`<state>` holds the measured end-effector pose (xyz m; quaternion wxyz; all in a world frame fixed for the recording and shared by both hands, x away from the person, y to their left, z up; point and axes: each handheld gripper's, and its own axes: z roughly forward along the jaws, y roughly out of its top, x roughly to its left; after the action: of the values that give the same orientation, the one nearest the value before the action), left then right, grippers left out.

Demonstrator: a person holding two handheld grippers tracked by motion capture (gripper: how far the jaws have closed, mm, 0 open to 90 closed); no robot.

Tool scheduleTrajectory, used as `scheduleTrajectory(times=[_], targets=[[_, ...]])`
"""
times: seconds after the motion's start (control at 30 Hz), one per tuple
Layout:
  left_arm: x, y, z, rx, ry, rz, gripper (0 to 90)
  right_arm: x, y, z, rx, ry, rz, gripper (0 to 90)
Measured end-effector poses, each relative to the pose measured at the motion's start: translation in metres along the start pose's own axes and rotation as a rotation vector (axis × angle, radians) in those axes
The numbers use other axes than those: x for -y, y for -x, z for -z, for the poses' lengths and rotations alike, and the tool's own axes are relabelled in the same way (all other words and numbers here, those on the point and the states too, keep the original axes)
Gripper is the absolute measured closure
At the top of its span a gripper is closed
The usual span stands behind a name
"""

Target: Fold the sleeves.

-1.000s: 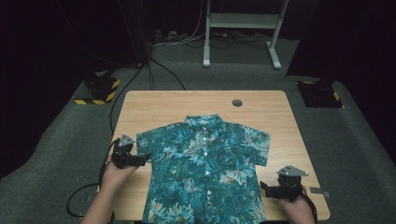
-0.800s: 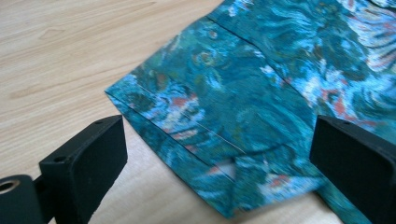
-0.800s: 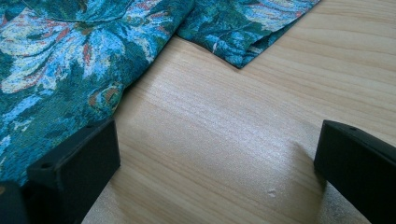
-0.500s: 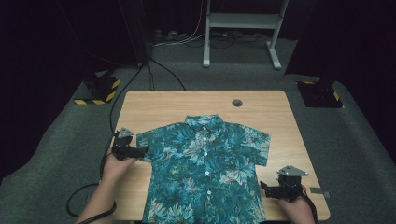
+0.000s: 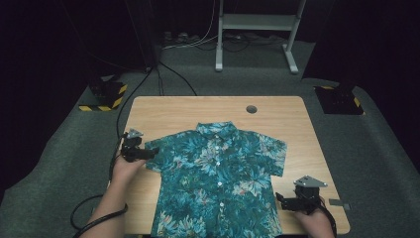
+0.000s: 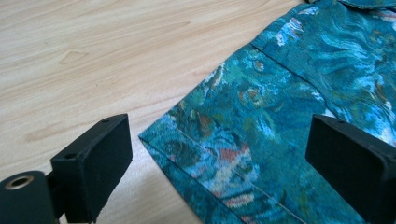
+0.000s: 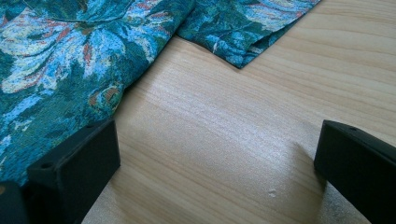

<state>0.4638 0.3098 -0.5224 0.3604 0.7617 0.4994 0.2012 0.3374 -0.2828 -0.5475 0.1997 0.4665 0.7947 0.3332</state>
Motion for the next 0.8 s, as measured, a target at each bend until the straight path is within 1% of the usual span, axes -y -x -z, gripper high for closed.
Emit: scheduleTrajectory(times=[0.1, 0.13, 0.27, 0.3, 0.37, 0.4, 0.43, 0.47, 0.53, 0.57, 0.6, 0.67, 0.7, 0.73, 0.8], targets=[[-0.001, -0.002, -0.002, 0.002, 0.001, 0.003, 9.4, 0.0, 0.0, 0.0, 0.0, 0.0, -0.002, 0.0], [-0.001, -0.003, -0.003, -0.003, 0.002, 0.004, 9.4, 0.0, 0.0, 0.0, 0.0, 0.0, -0.002, 0.0], [0.0, -0.008, -0.009, 0.004, -0.008, 0.022, 11.7, 0.0, 0.0, 0.0, 0.0, 0.0, 0.0, 0.0], [0.0, -0.008, -0.009, 0.004, -0.008, 0.022, 13.8, 0.0, 0.0, 0.0, 0.0, 0.0, 0.0, 0.0], [0.002, -0.01, -0.013, 0.005, -0.011, 0.032, 15.1, 0.0, 0.0, 0.0, -0.001, 0.0, 0.001, 0.0], [0.002, -0.01, -0.015, 0.004, -0.012, 0.024, 16.8, 0.0, 0.0, 0.0, -0.001, 0.0, 0.0, 0.0], [0.002, -0.01, -0.015, 0.004, -0.012, 0.024, 18.4, 0.0, 0.0, 0.0, -0.001, 0.0, 0.0, 0.0], [0.003, -0.01, -0.017, -0.003, -0.013, 0.018, 19.1, 0.0, 0.0, 0.0, -0.001, 0.0, 0.001, 0.0], [0.004, -0.01, -0.017, -0.001, -0.013, 0.021, 20.8, 0.0, 0.0, 0.0, -0.001, 0.0, 0.001, 0.0], [0.004, -0.011, -0.018, -0.005, -0.015, 0.021, 20.8, 0.0, 0.0, 0.0, -0.001, 0.0, 0.0, 0.0], [0.005, -0.013, -0.017, -0.011, -0.01, 0.024, 23.2, 0.0, 0.0, 0.0, -0.001, 0.0, 0.0, 0.0], [0.007, -0.014, -0.017, -0.015, -0.007, 0.026, 24.5, 0.0, 0.0, 0.0, -0.001, -0.001, -0.001, 0.0], [0.007, -0.014, -0.017, -0.015, -0.007, 0.026, 26.7, 0.0, 0.0, 0.0, -0.001, -0.001, -0.001, 0.0], [0.008, -0.015, -0.017, -0.02, -0.003, 0.021, 26.7, 0.0, 0.0, 0.0, -0.001, -0.001, -0.001, 0.0], [0.009, -0.016, -0.016, -0.023, 0.003, 0.029, 31.1, 0.0, 0.0, 0.0, -0.002, 0.0, 0.0, 0.0]])
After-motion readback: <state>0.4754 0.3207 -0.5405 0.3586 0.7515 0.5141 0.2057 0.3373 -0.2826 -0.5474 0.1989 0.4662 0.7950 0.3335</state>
